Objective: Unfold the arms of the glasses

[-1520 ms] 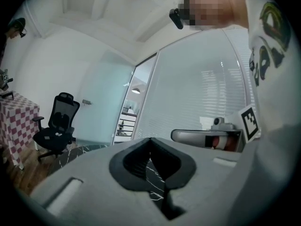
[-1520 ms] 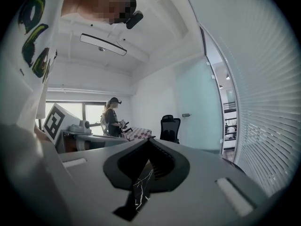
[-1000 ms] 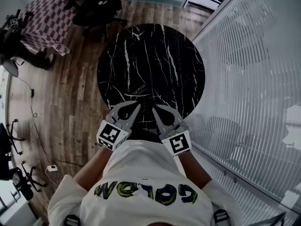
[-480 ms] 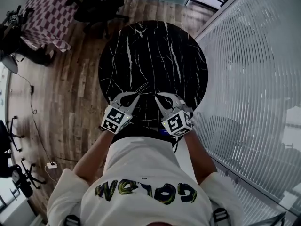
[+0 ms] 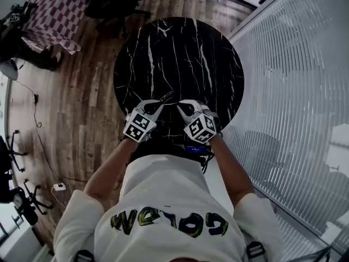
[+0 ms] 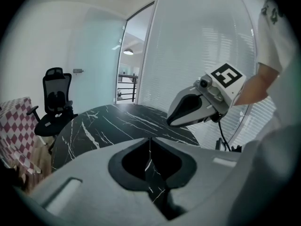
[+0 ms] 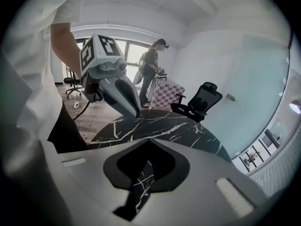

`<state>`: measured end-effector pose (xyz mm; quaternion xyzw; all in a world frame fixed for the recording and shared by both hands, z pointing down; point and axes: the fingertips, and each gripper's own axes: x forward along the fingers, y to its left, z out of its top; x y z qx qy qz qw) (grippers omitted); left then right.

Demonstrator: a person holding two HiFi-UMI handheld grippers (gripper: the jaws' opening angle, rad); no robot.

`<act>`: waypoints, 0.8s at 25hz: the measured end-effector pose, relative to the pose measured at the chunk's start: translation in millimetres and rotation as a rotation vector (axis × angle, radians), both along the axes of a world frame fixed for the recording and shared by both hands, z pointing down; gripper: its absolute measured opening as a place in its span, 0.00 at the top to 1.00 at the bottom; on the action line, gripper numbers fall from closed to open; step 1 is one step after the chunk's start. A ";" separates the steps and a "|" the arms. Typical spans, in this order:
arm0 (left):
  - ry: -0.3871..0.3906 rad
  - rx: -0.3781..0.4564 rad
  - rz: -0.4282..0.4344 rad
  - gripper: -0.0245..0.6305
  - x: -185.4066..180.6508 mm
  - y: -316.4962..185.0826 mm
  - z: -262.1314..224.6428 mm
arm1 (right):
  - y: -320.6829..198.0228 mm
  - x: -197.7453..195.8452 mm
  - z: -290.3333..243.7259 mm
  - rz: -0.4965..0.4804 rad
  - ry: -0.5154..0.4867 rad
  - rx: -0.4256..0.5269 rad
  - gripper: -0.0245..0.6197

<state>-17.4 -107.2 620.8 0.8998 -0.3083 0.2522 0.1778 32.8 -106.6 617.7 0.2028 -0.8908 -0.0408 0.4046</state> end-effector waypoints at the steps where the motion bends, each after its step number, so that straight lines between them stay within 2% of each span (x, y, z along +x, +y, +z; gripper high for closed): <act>1: -0.008 -0.012 -0.001 0.94 -0.2 0.0 7.6 | 0.4 -0.2 9.8 -0.008 0.010 -0.012 0.96; 10: -0.112 -0.085 0.022 0.92 -6.6 -13.0 72.0 | -9.9 -5.4 72.6 -0.074 0.101 -0.090 0.94; 20: -0.177 -0.161 0.105 0.87 -1.4 -23.9 127.7 | -27.1 -4.5 141.7 -0.144 0.234 -0.141 0.91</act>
